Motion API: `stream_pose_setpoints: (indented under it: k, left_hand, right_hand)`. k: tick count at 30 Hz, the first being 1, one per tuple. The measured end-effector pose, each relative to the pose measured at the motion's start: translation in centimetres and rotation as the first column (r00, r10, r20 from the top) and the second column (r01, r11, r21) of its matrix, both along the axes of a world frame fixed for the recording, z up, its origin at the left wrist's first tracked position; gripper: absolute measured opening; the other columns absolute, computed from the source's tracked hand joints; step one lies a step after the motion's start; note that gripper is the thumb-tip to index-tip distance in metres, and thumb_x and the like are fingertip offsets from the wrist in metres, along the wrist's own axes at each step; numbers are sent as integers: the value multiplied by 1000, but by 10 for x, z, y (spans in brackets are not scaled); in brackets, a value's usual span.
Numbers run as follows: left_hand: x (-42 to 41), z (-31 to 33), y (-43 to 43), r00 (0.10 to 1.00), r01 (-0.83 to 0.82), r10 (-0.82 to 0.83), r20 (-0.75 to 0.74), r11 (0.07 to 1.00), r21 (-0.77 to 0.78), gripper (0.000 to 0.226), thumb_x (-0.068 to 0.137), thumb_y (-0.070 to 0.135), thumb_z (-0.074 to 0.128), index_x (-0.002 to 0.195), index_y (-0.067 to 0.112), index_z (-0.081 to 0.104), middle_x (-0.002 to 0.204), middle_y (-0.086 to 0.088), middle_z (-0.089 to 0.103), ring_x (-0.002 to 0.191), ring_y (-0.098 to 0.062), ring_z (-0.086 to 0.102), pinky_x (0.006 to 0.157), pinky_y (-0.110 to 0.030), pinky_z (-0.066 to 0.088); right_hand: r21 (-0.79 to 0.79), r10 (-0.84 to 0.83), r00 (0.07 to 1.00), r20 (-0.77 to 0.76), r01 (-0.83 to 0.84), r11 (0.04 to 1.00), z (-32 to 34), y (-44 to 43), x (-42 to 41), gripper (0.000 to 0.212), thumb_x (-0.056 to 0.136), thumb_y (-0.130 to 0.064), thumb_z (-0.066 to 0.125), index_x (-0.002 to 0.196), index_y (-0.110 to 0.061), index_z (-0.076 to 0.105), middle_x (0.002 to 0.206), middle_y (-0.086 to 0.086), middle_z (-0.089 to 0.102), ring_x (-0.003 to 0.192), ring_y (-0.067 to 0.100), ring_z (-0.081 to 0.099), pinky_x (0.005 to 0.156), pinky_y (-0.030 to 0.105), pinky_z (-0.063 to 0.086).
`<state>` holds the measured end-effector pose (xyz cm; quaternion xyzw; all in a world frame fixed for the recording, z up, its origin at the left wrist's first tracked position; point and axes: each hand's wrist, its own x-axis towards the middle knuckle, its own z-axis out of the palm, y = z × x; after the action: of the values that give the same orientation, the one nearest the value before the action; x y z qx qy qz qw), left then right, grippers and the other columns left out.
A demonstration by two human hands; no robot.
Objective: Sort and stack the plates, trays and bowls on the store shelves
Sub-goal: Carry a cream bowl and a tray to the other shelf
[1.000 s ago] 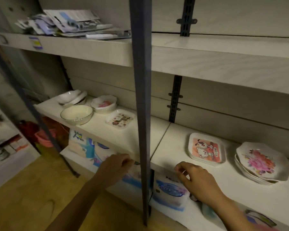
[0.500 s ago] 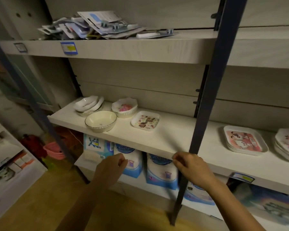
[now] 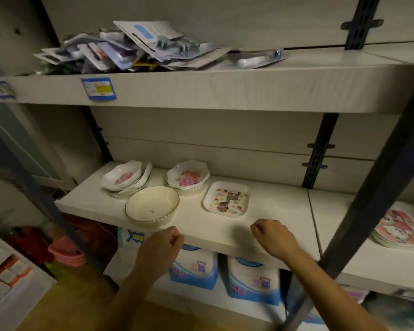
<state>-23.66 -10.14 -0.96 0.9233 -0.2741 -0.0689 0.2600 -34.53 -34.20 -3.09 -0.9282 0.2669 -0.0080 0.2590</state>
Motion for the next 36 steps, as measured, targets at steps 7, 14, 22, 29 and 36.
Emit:
stream_pose_setpoints:
  k: [7, 14, 22, 29, 36]
  left_hand:
    - [74, 4, -6, 997, 33, -37, 65, 998, 62, 41, 91, 30, 51, 54, 31, 33, 51, 8, 40, 50, -4, 40, 51, -15, 30]
    - [124, -2, 3, 999, 21, -23, 24, 998, 65, 42, 91, 28, 51, 53, 28, 33, 50, 6, 42, 49, -5, 38, 49, -16, 29]
    - [176, -14, 42, 999, -39, 40, -34, 999, 28, 41, 90, 29, 54, 52, 27, 38, 55, 3, 53, 56, -13, 51, 60, -29, 42]
    - [223, -23, 71, 991, -124, 129, -40, 986, 108, 31, 92, 38, 46, 71, 17, 52, 63, 1, 54, 61, -12, 51, 61, -27, 40]
    - [243, -40, 65, 927, -87, 141, -349, 982, 166, 40, 92, 36, 44, 116, 5, 51, 83, -14, 67, 65, -23, 64, 55, -31, 53]
  right_hand:
    - [10, -177, 961, -211, 183, 983, -25, -26, 87, 52, 95, -51, 30, 113, -10, 57, 108, 11, 64, 90, 25, 60, 75, 34, 49]
    - [45, -287, 898, -335, 319, 947, -43, -35, 132, 32, 87, -25, 57, 111, -5, 53, 91, 8, 61, 83, 23, 60, 71, 30, 47]
    - [5, -415, 876, -246, 430, 903, -58, -27, 141, 40, 93, -36, 49, 115, -4, 45, 113, 17, 61, 99, 32, 59, 72, 31, 44]
    - [10, -505, 854, -127, 511, 860, -45, 1, 123, 28, 93, -29, 50, 104, -4, 51, 100, 18, 67, 80, 31, 60, 66, 34, 46]
    - [24, -594, 805, 12, 593, 805, -23, 41, 88, 19, 94, -21, 50, 103, -4, 51, 82, 10, 64, 71, 26, 60, 53, 26, 40]
